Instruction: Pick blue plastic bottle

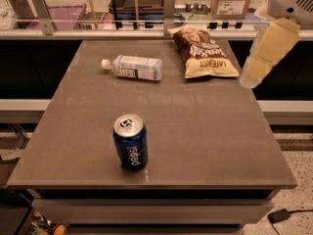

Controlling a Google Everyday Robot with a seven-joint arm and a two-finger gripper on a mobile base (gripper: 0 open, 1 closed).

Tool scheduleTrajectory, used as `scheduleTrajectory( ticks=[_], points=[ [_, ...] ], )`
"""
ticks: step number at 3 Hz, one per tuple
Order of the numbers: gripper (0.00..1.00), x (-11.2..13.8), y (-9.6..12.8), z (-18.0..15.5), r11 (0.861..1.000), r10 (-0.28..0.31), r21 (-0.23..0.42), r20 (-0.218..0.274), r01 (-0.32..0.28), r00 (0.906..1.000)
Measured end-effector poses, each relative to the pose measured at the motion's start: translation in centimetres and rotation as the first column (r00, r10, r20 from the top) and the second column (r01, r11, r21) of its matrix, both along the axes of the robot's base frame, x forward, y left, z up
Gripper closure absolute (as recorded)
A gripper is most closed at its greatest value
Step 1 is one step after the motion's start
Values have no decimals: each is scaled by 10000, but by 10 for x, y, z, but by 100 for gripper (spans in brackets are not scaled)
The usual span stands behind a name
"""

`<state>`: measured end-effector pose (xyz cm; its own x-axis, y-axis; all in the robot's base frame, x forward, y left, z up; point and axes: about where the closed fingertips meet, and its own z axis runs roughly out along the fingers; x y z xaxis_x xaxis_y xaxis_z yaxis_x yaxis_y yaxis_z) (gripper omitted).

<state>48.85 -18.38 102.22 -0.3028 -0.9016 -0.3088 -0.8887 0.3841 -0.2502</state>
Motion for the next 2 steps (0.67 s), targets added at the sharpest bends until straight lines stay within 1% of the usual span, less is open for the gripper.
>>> scheduleTrajectory(
  ticks=[1, 2],
  points=[
    [0, 15, 22, 4, 9998, -60, 187, -62, 61, 10000],
    [0, 39, 46, 1, 9997, -56, 221, -275, 62, 9996]
  ],
)
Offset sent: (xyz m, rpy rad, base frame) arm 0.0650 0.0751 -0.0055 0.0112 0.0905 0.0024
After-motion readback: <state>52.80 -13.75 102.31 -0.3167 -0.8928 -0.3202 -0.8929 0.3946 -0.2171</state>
